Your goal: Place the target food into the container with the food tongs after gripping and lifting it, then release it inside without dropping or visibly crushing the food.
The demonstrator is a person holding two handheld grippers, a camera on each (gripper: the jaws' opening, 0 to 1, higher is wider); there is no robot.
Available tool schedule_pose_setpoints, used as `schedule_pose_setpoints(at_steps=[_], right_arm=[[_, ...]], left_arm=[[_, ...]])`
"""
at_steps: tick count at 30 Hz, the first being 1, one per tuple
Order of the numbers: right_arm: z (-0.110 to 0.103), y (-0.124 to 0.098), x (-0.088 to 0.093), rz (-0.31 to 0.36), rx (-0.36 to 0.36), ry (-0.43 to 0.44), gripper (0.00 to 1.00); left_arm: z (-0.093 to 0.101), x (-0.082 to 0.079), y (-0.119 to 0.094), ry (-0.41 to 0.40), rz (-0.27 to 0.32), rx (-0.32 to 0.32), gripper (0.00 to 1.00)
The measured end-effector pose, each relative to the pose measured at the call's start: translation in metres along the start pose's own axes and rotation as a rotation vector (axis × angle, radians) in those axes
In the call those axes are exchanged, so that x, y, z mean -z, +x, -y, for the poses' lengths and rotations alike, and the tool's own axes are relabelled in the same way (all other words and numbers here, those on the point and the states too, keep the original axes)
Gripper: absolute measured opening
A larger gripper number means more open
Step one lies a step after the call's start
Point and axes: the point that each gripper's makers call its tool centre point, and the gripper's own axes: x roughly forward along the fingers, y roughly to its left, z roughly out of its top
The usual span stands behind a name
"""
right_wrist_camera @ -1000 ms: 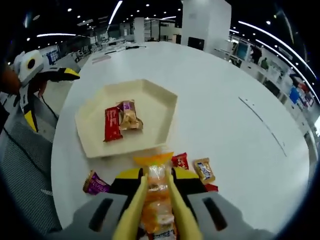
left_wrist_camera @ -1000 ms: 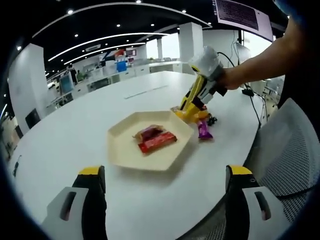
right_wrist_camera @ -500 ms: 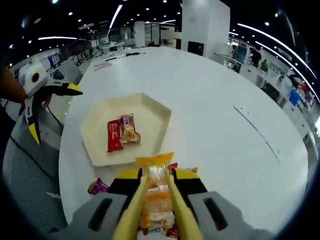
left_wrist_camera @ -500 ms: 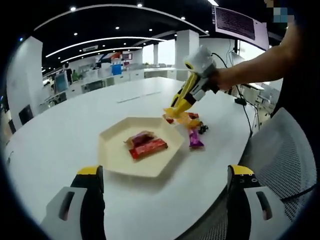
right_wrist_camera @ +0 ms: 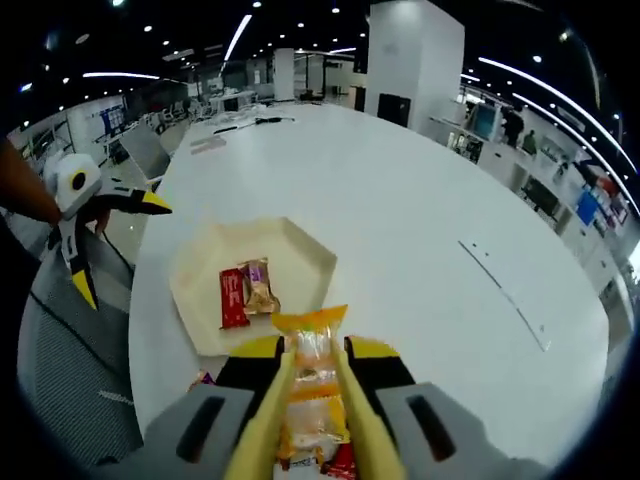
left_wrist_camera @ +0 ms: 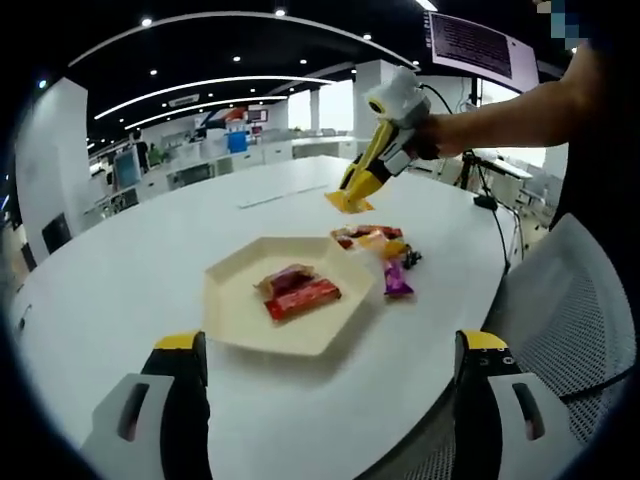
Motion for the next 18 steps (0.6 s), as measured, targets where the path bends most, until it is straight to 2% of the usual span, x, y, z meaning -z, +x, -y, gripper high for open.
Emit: schedule_pose_setpoints(at_steps=[9, 18], right_arm=[[-0.024, 0.004, -0.03, 0.035, -0.025, -0.03, 0.23], [-0.049, 0.02, -0.056, 0.053, -0.056, -0.067, 0.23]], left_arm=[[0.0, 0.001, 0.0, 0.003, -0.004, -0.008, 0.99], [0.0, 0.002, 0.0, 0.01, -0.013, -0.01, 0.99]])
